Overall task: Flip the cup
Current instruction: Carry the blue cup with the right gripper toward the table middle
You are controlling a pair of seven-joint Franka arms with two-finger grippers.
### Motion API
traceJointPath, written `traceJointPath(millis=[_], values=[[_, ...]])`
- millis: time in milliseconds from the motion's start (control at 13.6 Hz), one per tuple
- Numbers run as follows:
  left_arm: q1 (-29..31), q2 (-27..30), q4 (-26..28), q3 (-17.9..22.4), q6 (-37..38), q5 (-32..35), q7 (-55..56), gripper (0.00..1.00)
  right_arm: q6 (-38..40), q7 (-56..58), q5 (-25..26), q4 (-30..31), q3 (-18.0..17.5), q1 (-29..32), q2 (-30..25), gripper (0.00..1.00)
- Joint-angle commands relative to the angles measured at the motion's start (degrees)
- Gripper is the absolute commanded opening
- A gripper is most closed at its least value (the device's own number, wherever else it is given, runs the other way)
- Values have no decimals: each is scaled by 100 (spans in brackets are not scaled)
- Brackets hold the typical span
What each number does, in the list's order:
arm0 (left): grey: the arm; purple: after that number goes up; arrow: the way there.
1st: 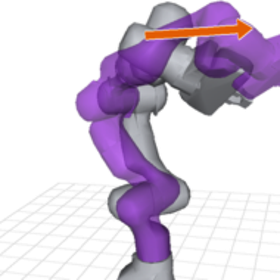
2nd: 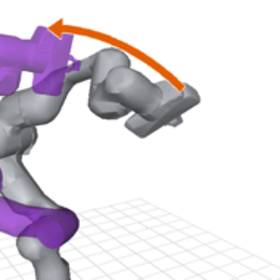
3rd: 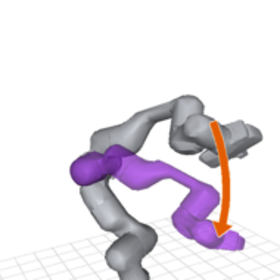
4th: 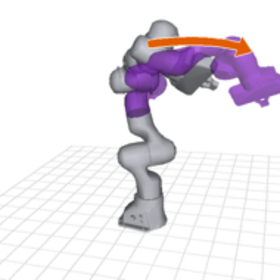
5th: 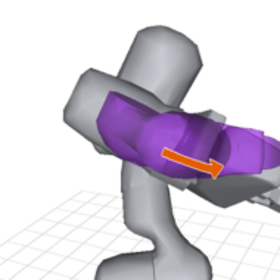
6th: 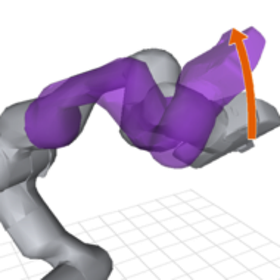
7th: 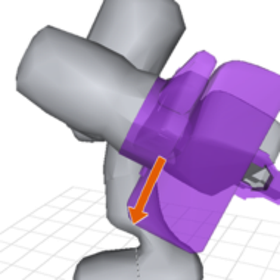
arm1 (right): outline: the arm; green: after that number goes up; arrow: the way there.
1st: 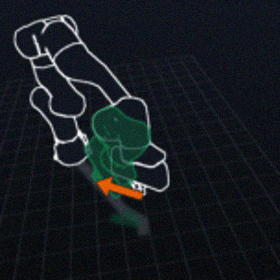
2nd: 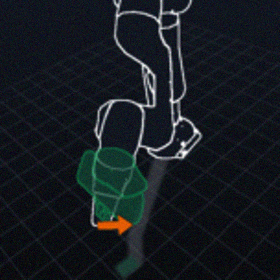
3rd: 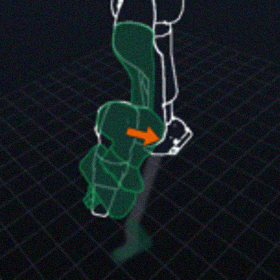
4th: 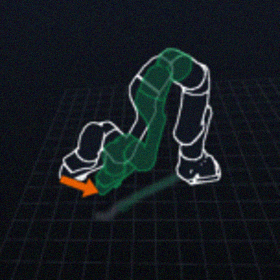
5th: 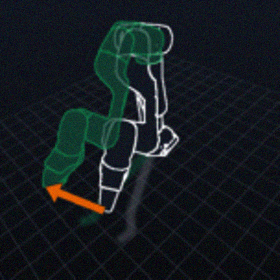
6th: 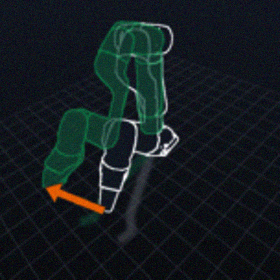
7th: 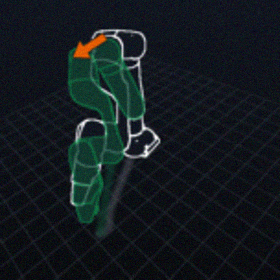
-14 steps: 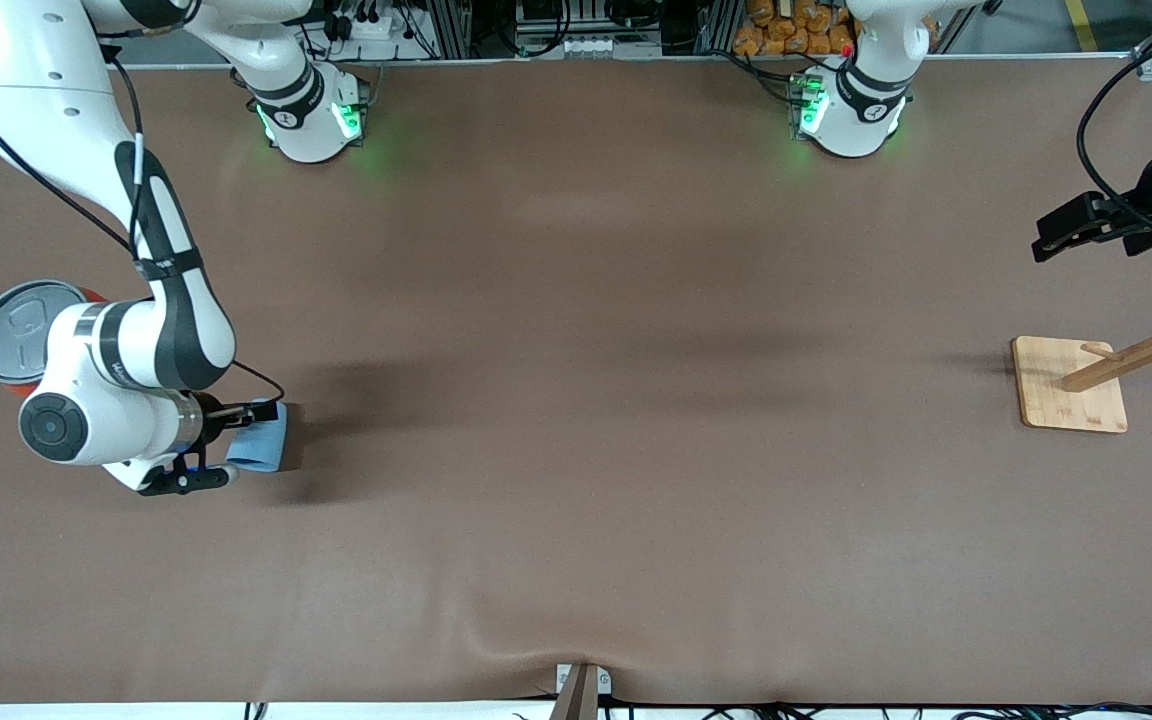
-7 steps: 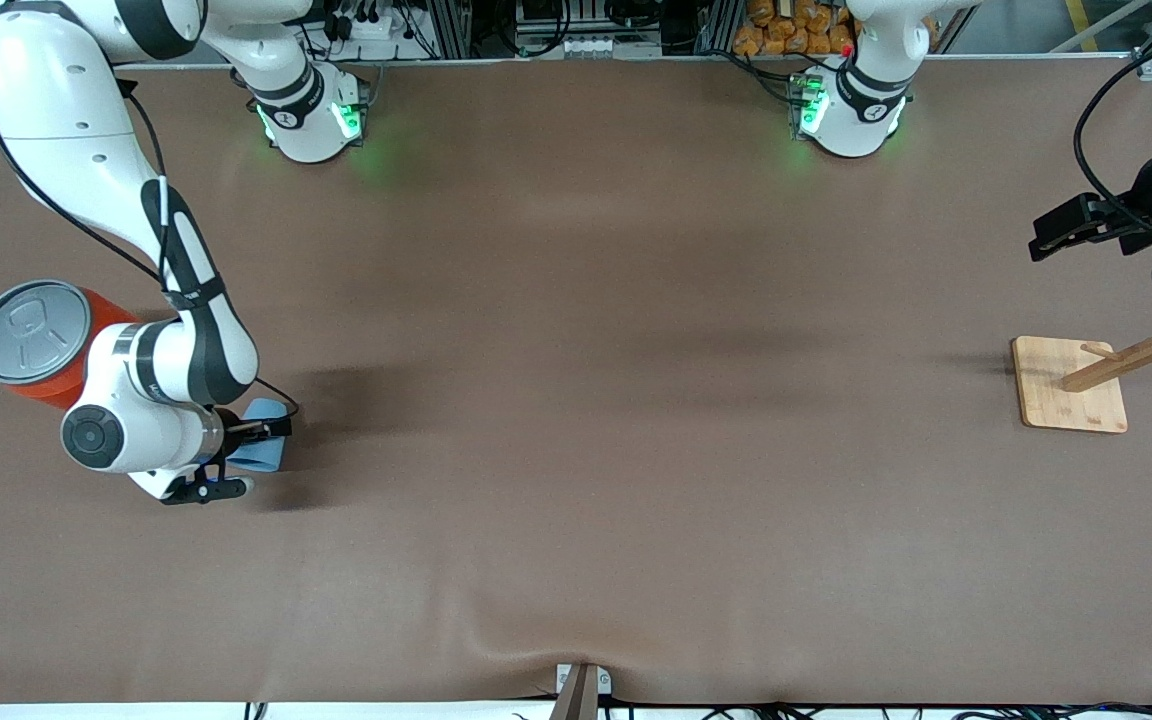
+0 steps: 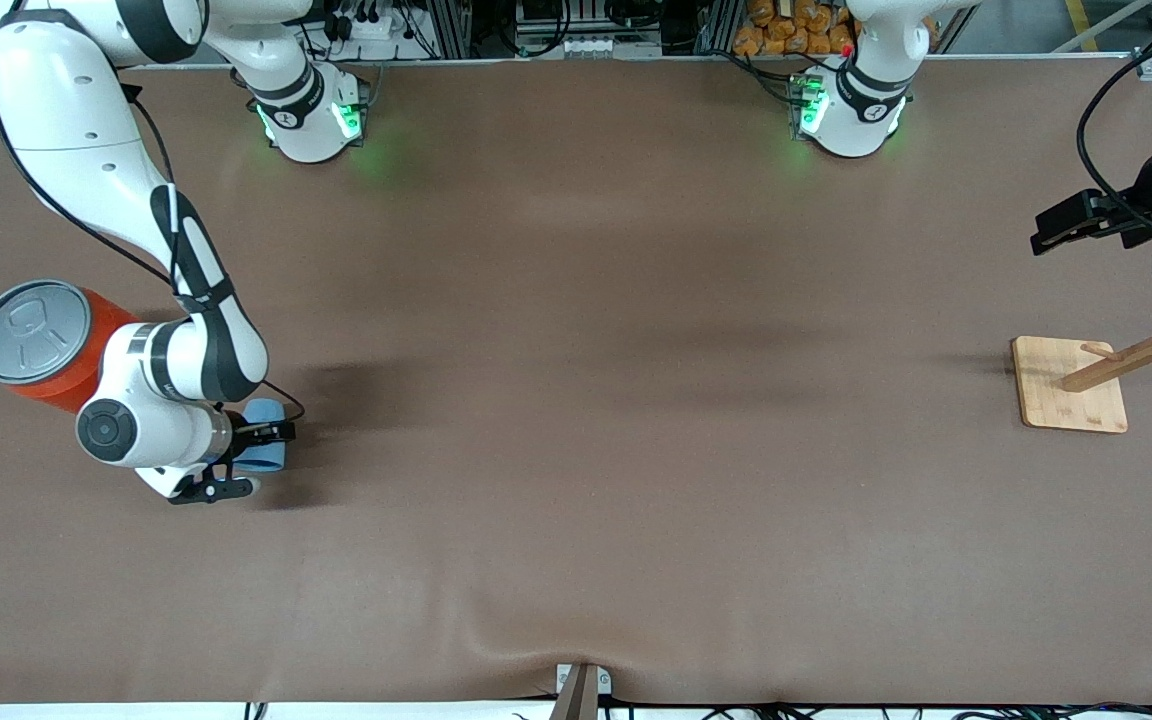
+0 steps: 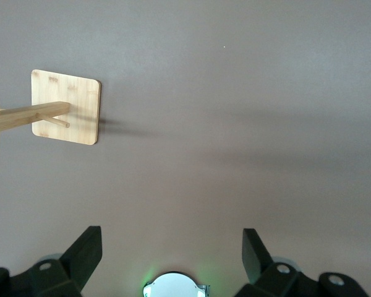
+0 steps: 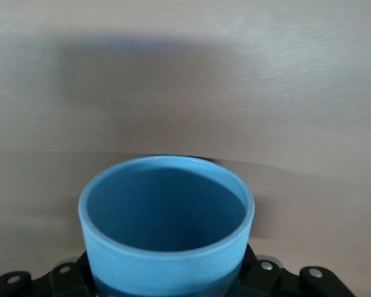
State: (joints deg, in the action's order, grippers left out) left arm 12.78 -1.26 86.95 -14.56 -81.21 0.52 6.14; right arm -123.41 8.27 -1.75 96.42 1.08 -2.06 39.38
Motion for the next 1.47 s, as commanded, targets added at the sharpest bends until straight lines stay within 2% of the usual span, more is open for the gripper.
traceJointPath(millis=[0,368,663,737,884,1105,1400], values=[[120,47,-55,-38,88,63,-113,100,658,506,16,-88,-99,-232,-509,48],[120,38,-64,-38,53,71,-113,100,757,2535,16,-939,-784,-706,-440,52],[129,21,-73,-38,27,71,-113,100,162,2662,77,-1012,-785,-1759,-414,53],[129,12,-73,-38,0,71,-113,100,-14,2662,208,-1012,-785,-2102,-344,53],[129,-6,-73,-38,-35,71,-113,100,-366,2627,865,-1090,-776,-2657,-125,53],[129,-6,-73,-38,-35,71,-113,100,-587,2697,1728,-1099,-785,-2905,174,53],[129,-15,-73,-38,-70,71,-113,100,-816,2864,1923,-1099,-759,-3450,491,53]])
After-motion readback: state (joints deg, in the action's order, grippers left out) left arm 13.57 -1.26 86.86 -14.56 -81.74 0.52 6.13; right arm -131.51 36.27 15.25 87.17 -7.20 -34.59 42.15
